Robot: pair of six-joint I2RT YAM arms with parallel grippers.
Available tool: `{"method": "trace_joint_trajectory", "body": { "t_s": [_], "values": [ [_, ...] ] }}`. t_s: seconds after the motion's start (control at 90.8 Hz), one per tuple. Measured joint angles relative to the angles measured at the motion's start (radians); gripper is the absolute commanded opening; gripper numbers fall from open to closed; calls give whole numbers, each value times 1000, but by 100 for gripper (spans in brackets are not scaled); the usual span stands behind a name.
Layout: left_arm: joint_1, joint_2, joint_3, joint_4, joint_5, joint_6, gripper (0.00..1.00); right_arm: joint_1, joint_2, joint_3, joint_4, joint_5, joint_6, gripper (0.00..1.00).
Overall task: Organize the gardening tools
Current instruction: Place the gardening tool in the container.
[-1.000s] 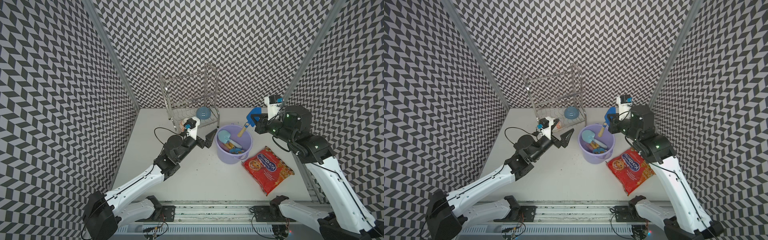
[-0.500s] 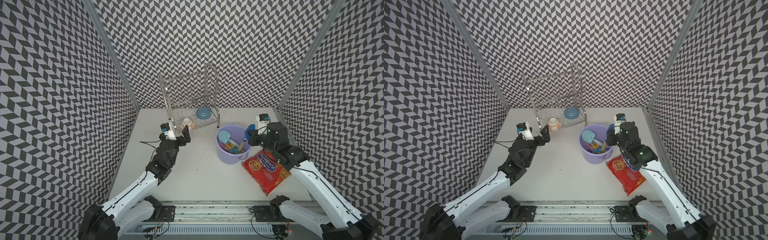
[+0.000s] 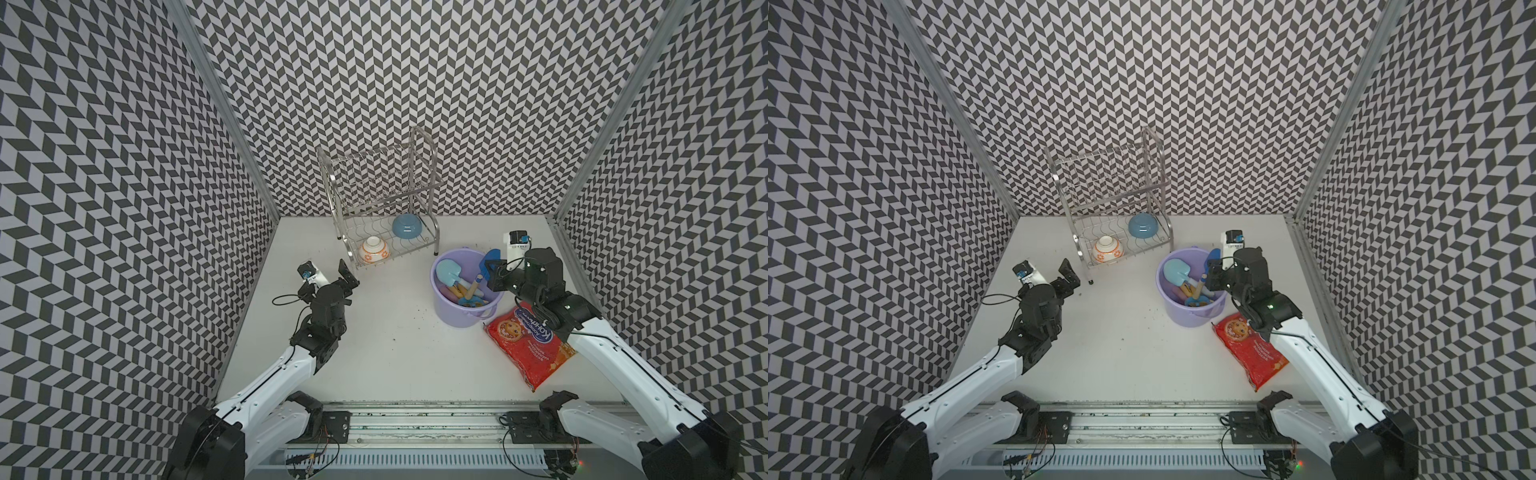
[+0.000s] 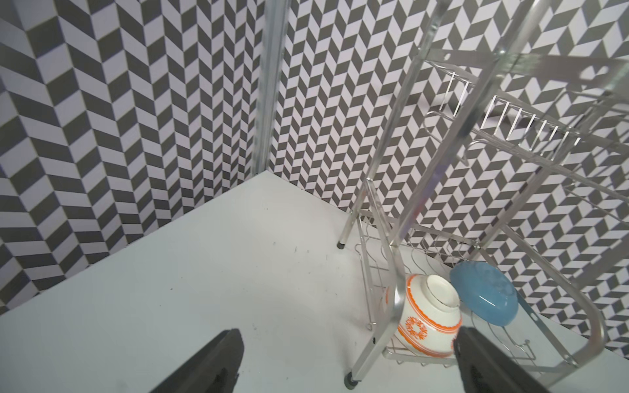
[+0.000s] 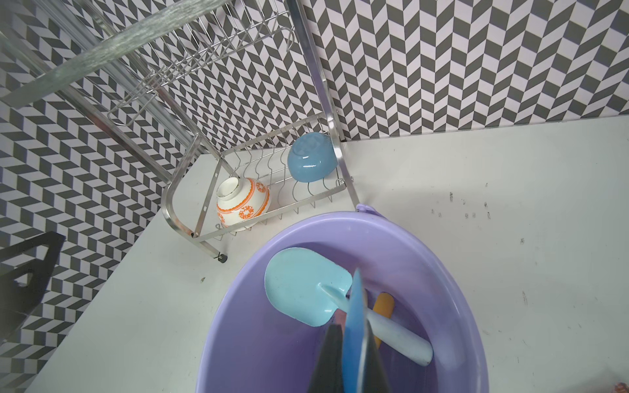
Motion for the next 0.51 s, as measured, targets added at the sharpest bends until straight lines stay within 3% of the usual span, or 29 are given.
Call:
{"method": "trace_joint_trajectory", "body": {
  "t_s": [0.253,0.264,0.275,0.297,0.341,0.507],
  "values": [
    [100,50,-19,48,-42,6,100,0,0,26,-30,1,-2,5],
    [104,51,-19,49,-42,6,100,0,0,28,-33,1,-2,55],
    [109,54,-20,49,-42,6,100,0,0,31,-35,4,1,78],
    [119,58,-21,50,-42,5,100,0,0,37,-39,11,0,95],
    [135,65,-23,51,-41,3,100,0,0,51,-42,29,2,100],
    [174,68,-33,58,-40,0,100,0,-19,90,-48,59,10,100]
  ]
}}
